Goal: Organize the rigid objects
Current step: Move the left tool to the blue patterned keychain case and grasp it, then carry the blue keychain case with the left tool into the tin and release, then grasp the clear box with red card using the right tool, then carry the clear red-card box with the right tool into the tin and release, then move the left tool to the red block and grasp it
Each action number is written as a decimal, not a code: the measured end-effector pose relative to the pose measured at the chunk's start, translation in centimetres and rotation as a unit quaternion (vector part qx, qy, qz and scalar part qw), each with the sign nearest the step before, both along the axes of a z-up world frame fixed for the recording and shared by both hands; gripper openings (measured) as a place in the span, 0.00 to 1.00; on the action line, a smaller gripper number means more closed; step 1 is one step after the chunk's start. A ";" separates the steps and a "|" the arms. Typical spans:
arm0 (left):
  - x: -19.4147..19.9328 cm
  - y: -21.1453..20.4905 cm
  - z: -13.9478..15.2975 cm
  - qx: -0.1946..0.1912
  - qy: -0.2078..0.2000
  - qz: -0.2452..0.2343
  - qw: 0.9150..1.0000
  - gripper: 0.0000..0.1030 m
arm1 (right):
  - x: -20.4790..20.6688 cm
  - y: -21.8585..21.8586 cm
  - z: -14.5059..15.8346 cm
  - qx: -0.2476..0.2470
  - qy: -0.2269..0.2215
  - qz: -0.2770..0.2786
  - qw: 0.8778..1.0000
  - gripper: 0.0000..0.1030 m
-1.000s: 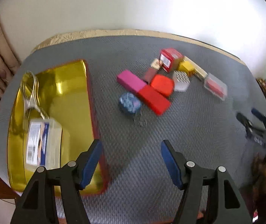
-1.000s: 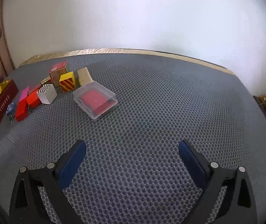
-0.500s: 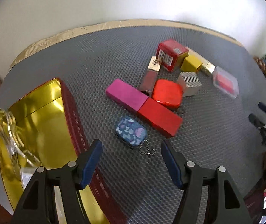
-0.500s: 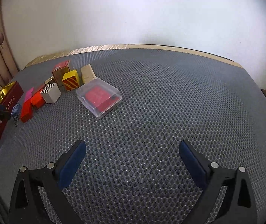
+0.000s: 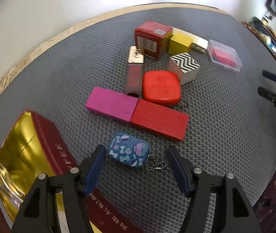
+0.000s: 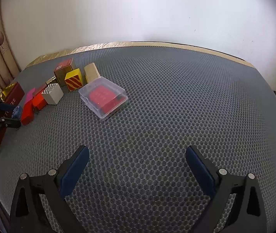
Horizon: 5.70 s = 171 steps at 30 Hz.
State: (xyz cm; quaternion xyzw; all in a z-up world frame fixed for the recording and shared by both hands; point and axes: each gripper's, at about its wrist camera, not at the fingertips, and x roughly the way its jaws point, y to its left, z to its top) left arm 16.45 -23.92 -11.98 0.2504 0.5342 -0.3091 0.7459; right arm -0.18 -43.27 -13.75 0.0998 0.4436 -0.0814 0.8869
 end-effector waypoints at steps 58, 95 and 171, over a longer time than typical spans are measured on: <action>8.0 14.1 2.3 -0.055 -0.050 0.341 0.937 0.43 | 1.7 0.8 -1.2 0.000 0.029 0.019 0.999 1.00; -11.7 16.3 6.6 -0.171 -0.068 0.370 0.911 0.54 | 14.2 2.0 -0.3 -0.009 0.141 0.248 0.959 0.48; -8.5 2.2 4.1 -0.104 -0.041 0.251 0.962 0.56 | -0.5 1.2 4.3 -0.072 -0.038 -0.013 0.997 0.96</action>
